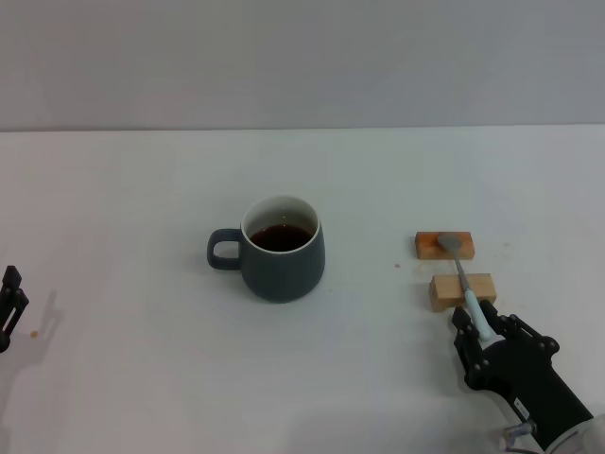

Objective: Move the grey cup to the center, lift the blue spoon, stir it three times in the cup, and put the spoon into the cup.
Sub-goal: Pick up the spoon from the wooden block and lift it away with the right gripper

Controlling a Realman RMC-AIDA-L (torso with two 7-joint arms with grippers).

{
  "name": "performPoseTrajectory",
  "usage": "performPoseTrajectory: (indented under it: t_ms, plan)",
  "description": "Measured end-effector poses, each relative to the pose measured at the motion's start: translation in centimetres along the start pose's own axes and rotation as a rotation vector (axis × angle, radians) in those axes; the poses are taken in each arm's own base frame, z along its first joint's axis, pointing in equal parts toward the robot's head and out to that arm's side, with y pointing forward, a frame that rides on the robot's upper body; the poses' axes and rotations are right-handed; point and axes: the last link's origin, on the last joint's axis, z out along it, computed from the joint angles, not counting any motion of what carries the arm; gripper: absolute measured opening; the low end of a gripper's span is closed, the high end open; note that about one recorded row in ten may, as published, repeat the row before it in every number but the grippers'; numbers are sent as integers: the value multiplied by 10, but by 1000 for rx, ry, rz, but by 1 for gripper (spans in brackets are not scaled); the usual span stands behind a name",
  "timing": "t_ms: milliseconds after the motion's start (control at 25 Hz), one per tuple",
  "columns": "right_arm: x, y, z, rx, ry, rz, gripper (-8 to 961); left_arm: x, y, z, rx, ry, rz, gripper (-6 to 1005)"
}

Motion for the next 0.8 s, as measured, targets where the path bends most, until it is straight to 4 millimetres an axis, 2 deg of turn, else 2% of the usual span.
performPoseTrajectory:
  t_ms: [200, 600, 800]
  plan:
    - [0, -1, 0, 9, 3, 4, 303, 0, 0, 0, 0, 0, 0, 858]
    - [2, -1, 1, 17, 15, 13, 165, 0, 0, 1, -1, 0, 3, 858]
    - [-4, 5, -1, -10, -30, 8, 164, 0, 0, 1, -2, 0, 4, 858]
